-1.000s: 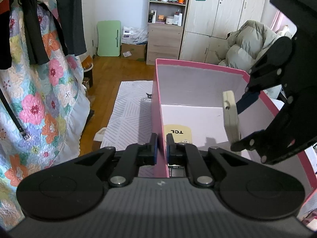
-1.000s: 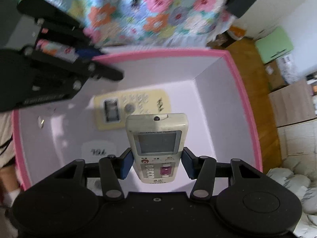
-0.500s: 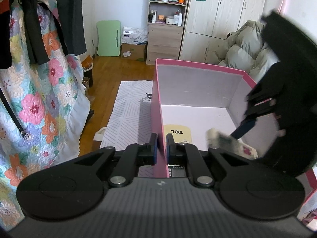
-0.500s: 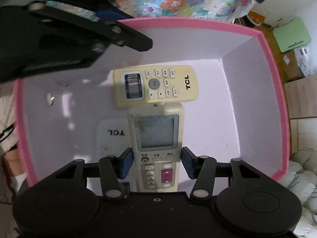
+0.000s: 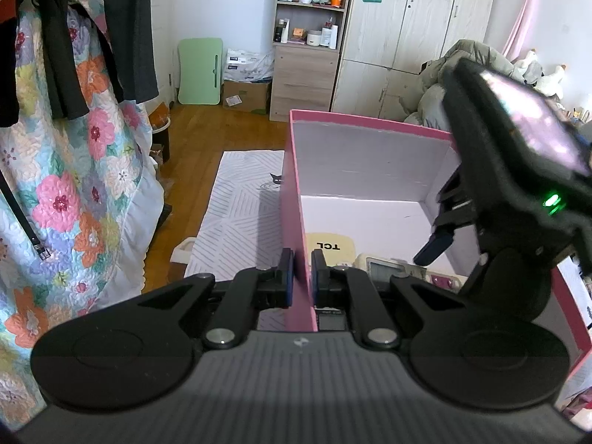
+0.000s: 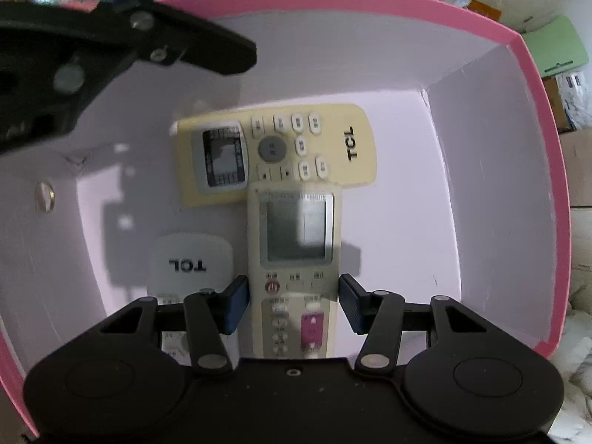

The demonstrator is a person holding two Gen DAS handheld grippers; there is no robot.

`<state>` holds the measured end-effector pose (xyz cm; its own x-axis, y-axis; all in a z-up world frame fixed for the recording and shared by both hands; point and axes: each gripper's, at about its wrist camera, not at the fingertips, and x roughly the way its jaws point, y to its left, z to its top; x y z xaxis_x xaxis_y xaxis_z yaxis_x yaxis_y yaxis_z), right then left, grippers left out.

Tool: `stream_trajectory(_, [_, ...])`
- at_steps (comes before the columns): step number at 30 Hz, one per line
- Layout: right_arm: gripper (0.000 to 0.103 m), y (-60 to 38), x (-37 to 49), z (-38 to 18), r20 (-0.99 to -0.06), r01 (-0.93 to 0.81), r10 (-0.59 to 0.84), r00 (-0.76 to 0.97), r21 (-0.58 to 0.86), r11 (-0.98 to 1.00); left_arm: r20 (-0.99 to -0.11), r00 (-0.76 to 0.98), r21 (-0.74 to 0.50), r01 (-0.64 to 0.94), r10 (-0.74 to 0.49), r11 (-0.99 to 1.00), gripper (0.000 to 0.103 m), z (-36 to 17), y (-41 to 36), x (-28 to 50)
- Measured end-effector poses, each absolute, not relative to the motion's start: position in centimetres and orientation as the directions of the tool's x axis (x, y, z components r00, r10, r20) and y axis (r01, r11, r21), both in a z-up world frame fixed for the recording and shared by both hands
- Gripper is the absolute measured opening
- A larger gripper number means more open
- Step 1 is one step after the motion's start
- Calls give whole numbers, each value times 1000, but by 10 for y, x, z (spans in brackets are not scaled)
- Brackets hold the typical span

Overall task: Organize rigid objects
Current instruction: 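Open the right tool and withdraw it from the box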

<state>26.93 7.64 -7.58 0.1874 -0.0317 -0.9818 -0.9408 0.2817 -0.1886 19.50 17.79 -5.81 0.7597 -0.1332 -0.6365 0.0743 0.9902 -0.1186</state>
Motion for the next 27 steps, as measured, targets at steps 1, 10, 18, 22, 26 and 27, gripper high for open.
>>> stream_trajectory(1, [60,72,268,-69,-980,-933,-8,201,-193,304,-636,761,-116,73,-131,991,8,-58,178,195])
stream_trajectory(10, [62,5,231,54,-922,-818,308,236,-17,575,-640,757,-117,72,-131,991,8,-57,177,195])
stream_trajectory(18, [63,-88,212,78,-845,-616,411,343,128,777,-645,762,-19,65,-62,998,5,-55,162,196])
stream_trajectory(22, [66,-121,202,58,-821,-527,328,468,38,849,-632,775,51,50,-6,997,3,-54,151,194])
stream_trajectory(26, [71,-167,213,35,-805,-348,322,498,154,925,-627,779,71,40,13,997,3,-51,147,193])
stream_trajectory(27, [71,-173,218,26,-822,-329,303,482,152,932,-626,779,73,38,16,997,3,-51,147,193])
